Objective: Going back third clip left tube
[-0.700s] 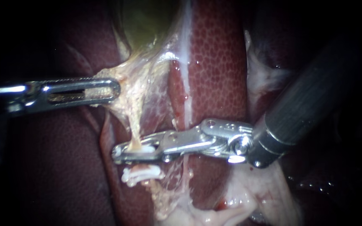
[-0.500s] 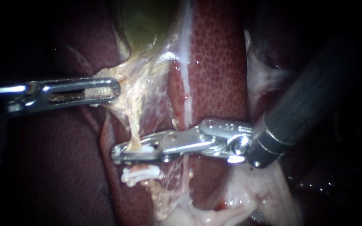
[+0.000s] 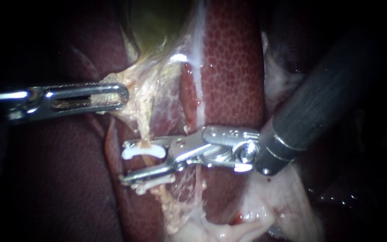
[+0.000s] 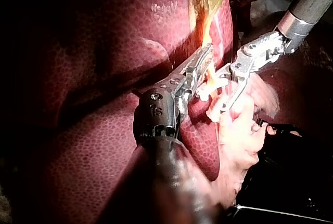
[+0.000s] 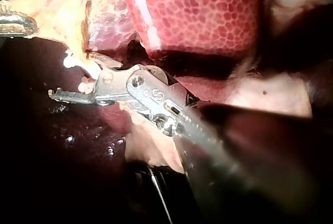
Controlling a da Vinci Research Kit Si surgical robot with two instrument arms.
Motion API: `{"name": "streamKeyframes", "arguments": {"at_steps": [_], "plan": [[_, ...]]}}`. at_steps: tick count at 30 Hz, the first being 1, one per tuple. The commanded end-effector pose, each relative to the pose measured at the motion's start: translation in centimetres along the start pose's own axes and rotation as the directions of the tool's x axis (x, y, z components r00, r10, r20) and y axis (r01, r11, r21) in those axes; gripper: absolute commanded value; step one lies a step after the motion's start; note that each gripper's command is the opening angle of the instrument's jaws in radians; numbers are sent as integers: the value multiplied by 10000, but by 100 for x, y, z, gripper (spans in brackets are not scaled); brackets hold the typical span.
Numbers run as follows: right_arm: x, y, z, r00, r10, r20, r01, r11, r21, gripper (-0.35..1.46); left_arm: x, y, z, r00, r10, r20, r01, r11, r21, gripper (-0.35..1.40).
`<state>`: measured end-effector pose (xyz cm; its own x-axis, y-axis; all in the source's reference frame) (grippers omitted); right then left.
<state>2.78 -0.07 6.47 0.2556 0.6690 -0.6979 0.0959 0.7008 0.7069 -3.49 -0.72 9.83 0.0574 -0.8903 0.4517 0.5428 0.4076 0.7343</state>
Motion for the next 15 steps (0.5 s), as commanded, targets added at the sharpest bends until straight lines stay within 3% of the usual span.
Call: {"name": "streamKeyframes", "arguments": {"at_steps": [1, 15], "plan": [[0, 0, -3, 10000, 32, -12, -32, 10000, -6, 60, 0, 0, 0, 10000, -2, 1, 2, 10000, -2, -35], [0, -2, -75, 9999, -157, -63, 156, 9998, -124, 60, 0, 1, -1, 10000, 1, -3, -1, 10000, 6, -35]]}}
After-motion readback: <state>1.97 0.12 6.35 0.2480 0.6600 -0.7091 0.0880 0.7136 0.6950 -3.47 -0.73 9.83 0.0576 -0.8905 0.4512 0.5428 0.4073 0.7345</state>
